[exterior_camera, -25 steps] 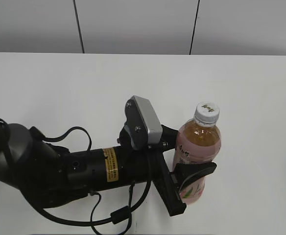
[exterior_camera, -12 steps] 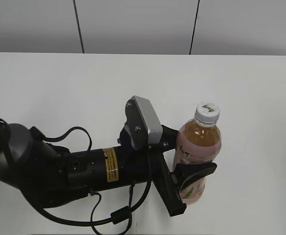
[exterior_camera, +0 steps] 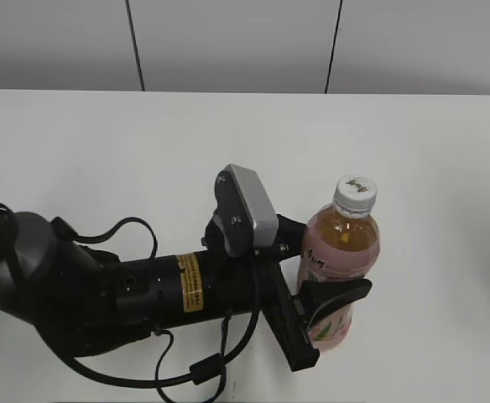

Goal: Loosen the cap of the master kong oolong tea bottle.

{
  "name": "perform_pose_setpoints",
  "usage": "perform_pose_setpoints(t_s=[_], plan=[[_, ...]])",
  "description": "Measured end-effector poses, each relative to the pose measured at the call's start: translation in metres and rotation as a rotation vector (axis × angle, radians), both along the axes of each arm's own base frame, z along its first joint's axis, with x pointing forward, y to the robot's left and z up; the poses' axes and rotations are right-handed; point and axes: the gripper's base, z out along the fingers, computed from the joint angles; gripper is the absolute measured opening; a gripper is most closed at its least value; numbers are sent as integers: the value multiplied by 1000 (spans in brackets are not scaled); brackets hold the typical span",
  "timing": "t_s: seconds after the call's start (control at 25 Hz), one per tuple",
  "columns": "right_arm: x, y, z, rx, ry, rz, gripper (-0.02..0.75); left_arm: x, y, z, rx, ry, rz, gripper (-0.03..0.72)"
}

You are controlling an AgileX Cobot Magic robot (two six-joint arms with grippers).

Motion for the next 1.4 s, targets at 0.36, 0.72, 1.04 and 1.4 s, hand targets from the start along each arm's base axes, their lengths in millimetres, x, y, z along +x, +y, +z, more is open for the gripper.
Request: perform_pose_setpoints(t_s=[0.36, 0.72, 1.04, 1.4], plan=[[22, 30, 20, 47, 24, 124, 480, 0, 0, 0, -1, 0, 0, 397], [55, 122, 29, -52, 89, 310, 480, 0, 0, 0, -1, 0, 0, 397], [72, 180, 35, -72, 68, 353, 480, 0, 0, 0, 0, -1, -4, 397], [68, 185, 18, -107, 122, 335, 480, -1, 0, 0, 1, -2, -6, 397]])
